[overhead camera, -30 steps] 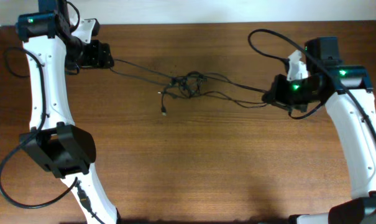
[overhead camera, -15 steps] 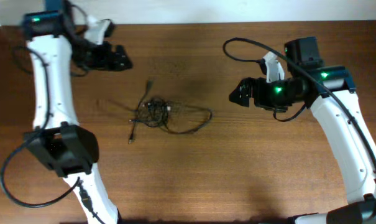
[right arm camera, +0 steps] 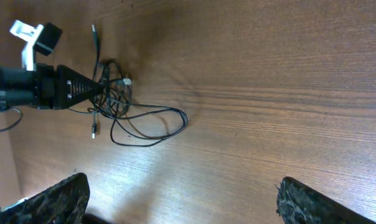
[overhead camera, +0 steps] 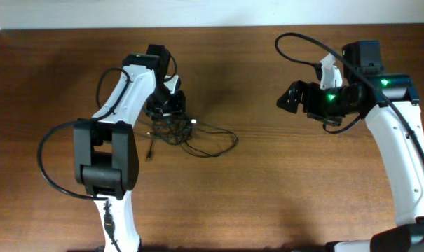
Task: Untangle cables
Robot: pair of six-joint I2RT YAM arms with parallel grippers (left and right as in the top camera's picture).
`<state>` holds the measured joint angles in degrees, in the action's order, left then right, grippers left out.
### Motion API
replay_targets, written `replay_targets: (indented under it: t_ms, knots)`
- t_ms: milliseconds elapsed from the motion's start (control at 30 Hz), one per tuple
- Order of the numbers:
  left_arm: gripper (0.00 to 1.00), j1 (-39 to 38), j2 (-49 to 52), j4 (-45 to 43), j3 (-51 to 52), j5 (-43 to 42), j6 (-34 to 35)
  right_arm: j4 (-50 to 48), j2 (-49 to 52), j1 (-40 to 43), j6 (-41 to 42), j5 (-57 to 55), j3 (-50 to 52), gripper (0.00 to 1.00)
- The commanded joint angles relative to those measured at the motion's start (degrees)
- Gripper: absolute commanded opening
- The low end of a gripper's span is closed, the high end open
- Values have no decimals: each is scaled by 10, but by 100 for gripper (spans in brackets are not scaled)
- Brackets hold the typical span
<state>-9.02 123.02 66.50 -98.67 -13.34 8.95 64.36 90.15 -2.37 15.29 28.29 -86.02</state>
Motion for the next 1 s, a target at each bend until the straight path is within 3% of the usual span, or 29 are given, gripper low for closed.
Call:
replay_targets:
  t_ms: [0, 300, 433, 500, 700, 967]
  knots:
    - [53, -17, -3, -43, 27, -21, 37, 0, -13, 2, 1, -9, -1, 97]
    - [46, -82, -1, -175, 76, 49, 37, 0, -13, 2, 1, -9, -1, 97]
    - [22, -85, -1, -194, 96, 49, 37, -3, -13, 2, 2, -9, -1, 97]
    - [0, -85, -2, -194, 94, 49, 36, -3, -13, 2, 2, -9, -1, 97]
    - [0, -85, -144, -180, 64, 48, 32, -5, -13, 2, 2, -20, -1, 98]
    - [0, -84, -147, -168, 65, 48, 32, -5, -13, 2, 2, -20, -1, 99]
